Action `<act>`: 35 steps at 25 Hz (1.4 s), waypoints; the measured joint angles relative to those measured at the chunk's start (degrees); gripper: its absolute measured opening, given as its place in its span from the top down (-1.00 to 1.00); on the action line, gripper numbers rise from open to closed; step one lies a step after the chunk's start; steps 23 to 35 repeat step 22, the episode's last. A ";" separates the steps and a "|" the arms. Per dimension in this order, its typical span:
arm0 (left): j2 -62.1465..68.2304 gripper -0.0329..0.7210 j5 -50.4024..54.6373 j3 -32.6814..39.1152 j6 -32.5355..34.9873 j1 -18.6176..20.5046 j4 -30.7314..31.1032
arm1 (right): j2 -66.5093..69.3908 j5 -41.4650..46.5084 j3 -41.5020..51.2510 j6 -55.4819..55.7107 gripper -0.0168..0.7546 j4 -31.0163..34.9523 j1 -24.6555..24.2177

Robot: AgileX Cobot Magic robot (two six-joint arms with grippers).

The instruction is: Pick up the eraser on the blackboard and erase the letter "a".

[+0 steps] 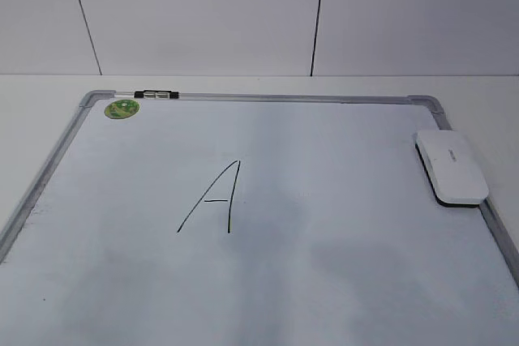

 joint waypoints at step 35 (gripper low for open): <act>0.00 0.12 0.00 0.00 0.00 0.00 0.00 | 0.00 0.00 0.00 0.00 -0.58 0.00 -0.33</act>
